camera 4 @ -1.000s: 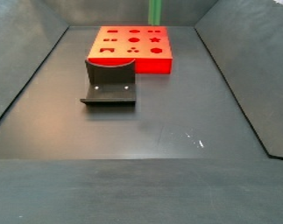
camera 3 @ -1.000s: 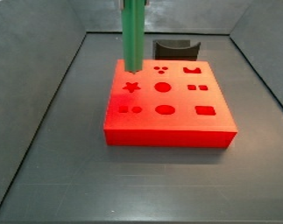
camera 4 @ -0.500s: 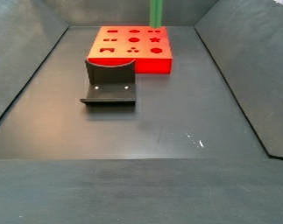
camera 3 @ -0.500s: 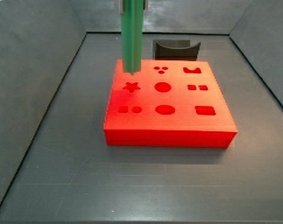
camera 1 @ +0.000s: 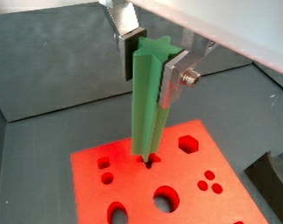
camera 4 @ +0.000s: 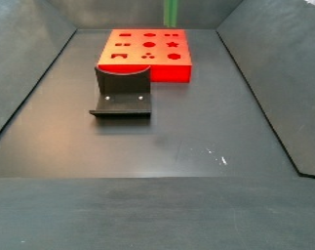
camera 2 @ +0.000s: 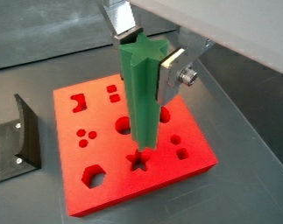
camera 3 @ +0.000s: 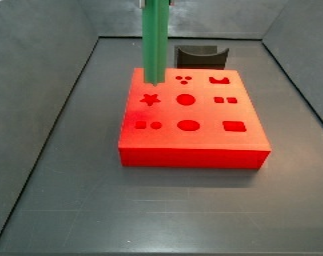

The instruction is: Insert the star object.

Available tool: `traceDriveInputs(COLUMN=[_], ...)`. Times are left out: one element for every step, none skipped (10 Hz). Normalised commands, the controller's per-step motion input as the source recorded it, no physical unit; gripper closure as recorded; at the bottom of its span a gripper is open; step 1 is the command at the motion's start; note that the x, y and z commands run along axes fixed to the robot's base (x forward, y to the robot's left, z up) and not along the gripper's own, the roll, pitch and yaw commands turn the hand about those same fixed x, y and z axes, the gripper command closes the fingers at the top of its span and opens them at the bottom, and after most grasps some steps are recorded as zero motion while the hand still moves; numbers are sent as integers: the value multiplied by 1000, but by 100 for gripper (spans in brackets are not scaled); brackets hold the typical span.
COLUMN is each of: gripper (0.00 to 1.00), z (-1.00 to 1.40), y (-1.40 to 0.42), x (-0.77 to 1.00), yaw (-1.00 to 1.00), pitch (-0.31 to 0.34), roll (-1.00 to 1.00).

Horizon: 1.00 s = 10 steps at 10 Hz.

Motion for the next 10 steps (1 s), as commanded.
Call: traceDriveInputs(gripper=[100, 100, 100, 100, 100, 100, 100, 100, 100, 100], z=[-54, -140, 0, 0, 0, -40, -183, -177, -171, -149], y=[-37, 0, 0, 0, 0, 3, 69, 26, 11, 0], x=[0, 0, 0, -57, -206, -194, -60, 0, 0, 43], yaw=[-249, -234, -243, -197, -200, -111, -126, -109, -77, -69], pitch=[-314, -381, -336, -284, -179, 0, 84, 117, 90, 117], roll=[-57, -114, -24, -14, 0, 109, 241, 223, 173, 181])
